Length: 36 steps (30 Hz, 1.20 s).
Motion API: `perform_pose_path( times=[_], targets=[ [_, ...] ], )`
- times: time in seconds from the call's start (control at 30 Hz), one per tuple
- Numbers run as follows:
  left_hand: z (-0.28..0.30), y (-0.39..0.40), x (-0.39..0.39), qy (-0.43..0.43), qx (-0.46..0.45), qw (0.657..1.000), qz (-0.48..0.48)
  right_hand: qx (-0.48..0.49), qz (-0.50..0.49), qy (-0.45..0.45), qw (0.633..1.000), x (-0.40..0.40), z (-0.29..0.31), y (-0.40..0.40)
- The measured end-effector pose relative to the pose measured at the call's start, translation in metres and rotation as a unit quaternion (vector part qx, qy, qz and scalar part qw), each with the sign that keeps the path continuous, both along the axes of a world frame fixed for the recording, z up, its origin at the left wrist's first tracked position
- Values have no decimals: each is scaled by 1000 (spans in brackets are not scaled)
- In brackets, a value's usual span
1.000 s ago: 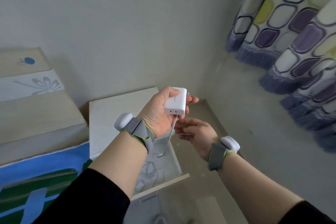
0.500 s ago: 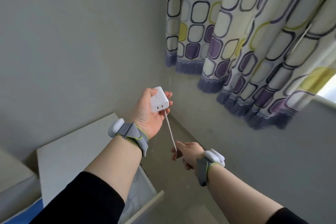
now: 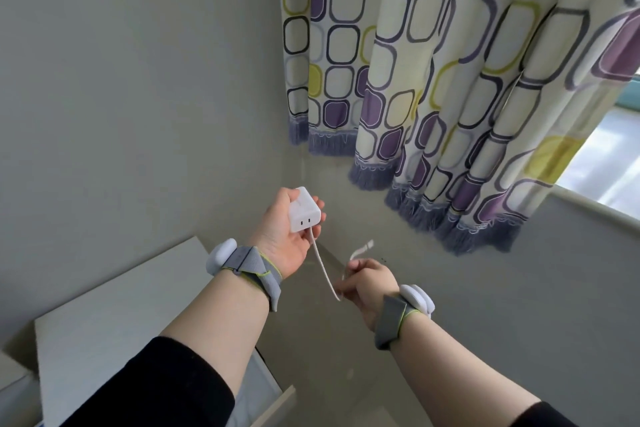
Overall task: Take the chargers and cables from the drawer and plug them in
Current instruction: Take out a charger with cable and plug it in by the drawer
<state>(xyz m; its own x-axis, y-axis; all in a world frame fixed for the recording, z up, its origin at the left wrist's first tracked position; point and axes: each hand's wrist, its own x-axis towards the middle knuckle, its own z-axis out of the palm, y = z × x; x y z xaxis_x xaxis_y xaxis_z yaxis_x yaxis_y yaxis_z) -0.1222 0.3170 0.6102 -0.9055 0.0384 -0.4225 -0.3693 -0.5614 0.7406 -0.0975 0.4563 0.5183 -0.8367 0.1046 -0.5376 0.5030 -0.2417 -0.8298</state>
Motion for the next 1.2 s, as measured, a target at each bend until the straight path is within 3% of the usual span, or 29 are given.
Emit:
perform_pose_path(
  times=[0.23,0.43,0.6,0.77,1.03,1.2],
  targets=[
    [-25,0,0,-64,-60,996,-8,-146,-38,95,984,-10,35,4],
    [-32,-1,0,-119,-68,990,-24,-41,47,108,992,-9,52,5],
    [-31,-4,-5,-136,-125,980,-72,-23,68,144,987,-8,56,5],
    [-31,-3,-7,-152,-133,979,-39,-34,76,173,981,-6,62,3],
    [-24,1,-6,-112,50,992,43,8,81,195,977,-1,61,1],
    [-16,3,-3,-70,131,988,36,23,90,222,971,2,61,1]
  ],
)
